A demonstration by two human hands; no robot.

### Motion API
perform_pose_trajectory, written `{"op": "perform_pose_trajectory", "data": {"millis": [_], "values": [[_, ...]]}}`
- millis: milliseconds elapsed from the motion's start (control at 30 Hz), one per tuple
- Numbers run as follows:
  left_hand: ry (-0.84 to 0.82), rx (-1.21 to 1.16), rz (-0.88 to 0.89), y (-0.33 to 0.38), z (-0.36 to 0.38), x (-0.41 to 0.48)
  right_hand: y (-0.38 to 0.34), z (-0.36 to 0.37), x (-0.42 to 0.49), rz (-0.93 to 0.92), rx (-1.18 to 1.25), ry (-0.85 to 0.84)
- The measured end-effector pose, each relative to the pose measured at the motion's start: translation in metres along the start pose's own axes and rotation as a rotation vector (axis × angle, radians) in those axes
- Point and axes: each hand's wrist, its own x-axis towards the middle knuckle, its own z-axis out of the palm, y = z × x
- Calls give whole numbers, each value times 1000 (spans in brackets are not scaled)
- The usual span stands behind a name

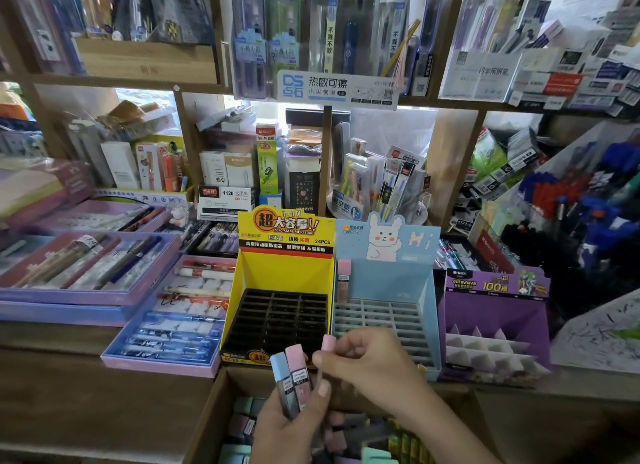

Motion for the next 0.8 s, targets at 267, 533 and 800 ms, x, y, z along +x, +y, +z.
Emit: {"op": "perform_pose_trajectory", "data": {"millis": [267, 533, 800], "values": [[37, -97, -25, 8, 1, -1, -2, -24, 4, -16, 207, -56], [101, -173, -37, 11, -1, 2, -16, -62, 25, -230, 204, 273], [111, -136, -86, 12, -1, 2, -11, -71, 57, -328, 97, 397]]}}
